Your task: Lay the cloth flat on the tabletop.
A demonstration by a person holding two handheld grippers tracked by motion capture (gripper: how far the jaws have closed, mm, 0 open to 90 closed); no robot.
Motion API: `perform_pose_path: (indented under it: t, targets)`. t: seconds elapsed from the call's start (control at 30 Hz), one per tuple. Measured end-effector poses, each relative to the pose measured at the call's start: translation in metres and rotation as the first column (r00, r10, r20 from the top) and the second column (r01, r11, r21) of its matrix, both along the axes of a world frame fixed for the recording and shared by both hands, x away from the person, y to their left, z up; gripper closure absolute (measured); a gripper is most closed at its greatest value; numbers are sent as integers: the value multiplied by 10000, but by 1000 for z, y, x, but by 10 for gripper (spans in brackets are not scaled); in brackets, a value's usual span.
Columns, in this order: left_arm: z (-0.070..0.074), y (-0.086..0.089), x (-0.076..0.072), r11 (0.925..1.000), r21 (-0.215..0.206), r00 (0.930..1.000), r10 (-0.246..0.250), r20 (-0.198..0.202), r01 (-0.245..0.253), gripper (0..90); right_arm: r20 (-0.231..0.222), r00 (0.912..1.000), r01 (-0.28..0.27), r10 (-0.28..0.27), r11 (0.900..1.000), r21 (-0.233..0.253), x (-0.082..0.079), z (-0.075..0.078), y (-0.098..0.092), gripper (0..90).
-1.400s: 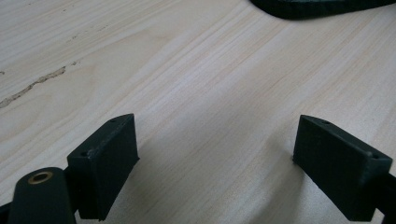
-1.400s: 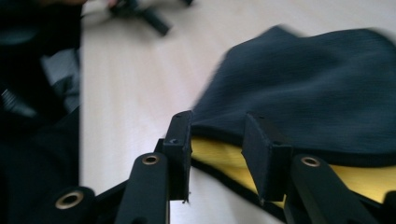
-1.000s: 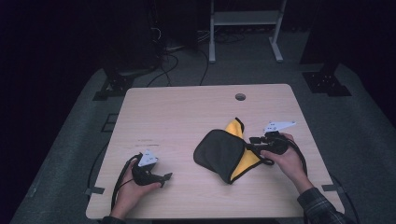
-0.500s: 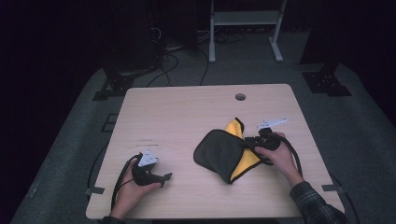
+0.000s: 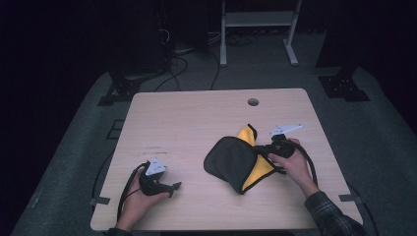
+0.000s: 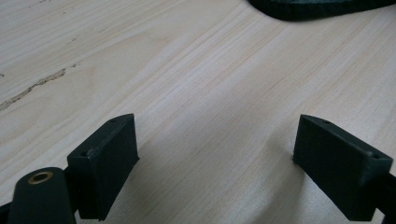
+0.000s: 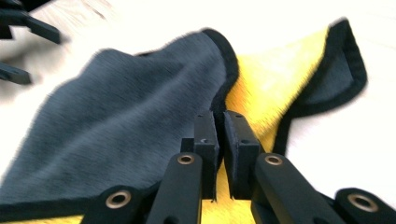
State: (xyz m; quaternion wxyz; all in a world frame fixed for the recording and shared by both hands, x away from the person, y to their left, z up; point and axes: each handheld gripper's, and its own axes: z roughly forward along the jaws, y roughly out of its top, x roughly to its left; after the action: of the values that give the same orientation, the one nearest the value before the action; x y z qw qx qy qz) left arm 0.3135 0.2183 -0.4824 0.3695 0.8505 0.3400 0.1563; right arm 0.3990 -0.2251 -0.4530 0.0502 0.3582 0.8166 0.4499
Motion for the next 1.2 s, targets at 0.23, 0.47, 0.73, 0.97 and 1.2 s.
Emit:
perform_pose_path:
  t: [0.23,0.47,0.73,0.97,1.2]
  targets:
    - [0,0,0,10000,7,10000,-4,-1,4,127,634,9956,-721,687,9960,529,-10,30,20,848]
    - [3,-5,1,9994,-207,9995,-272,-133,269,172,976,9811,-1756,1672,9808,847,-18,48,55,850]
    - [16,-10,-2,9979,-391,9975,-492,499,511,209,1189,9523,-2917,2811,9529,834,-24,57,107,851]
    - [17,-5,-5,9967,-491,9967,-621,514,646,212,1035,9364,-3425,3354,9376,607,-28,46,146,840]
    - [15,-14,-7,9947,-354,9947,-953,397,967,217,928,9341,-3517,3447,9332,743,-32,41,153,654]
